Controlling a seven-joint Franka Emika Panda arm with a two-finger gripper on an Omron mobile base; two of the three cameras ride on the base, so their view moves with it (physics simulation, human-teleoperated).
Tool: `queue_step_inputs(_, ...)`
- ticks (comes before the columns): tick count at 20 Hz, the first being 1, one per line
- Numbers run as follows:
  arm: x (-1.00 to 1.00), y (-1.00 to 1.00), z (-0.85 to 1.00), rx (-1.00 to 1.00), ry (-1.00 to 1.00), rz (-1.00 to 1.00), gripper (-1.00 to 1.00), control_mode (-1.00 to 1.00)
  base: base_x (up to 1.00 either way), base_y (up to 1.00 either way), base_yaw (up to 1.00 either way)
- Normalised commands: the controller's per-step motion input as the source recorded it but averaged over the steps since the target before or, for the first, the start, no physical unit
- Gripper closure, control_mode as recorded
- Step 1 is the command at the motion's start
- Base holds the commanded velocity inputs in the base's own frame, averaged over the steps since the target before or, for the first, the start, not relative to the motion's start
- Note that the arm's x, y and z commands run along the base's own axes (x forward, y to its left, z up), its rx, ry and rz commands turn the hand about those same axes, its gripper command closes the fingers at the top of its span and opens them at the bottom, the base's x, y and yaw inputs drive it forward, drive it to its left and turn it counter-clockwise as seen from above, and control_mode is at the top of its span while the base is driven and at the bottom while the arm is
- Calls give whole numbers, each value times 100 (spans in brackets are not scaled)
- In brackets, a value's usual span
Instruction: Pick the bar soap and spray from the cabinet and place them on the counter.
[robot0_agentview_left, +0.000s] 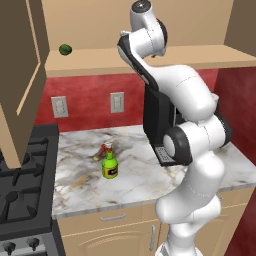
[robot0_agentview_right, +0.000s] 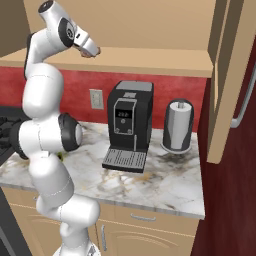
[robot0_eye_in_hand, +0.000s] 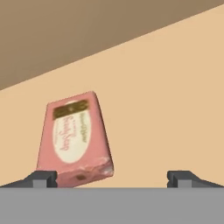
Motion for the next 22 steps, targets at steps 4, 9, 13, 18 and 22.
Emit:
queue_step_inputs(4,0,0,18,0,0,0,-100,-100,0,0,0)
queue_step_inputs(9,-2,0,12,0,-1,1,-100,-100,0,0,0)
queue_step_inputs(13,7,0,-7,-2,-2,3,-100,-100,0,0,0)
queue_step_inputs(18,19,0,-20,-5,-1,4,-100,-100,0,0,0)
queue_step_inputs(22,24,0,-19,-5,-2,4,-100,-100,0,0,0)
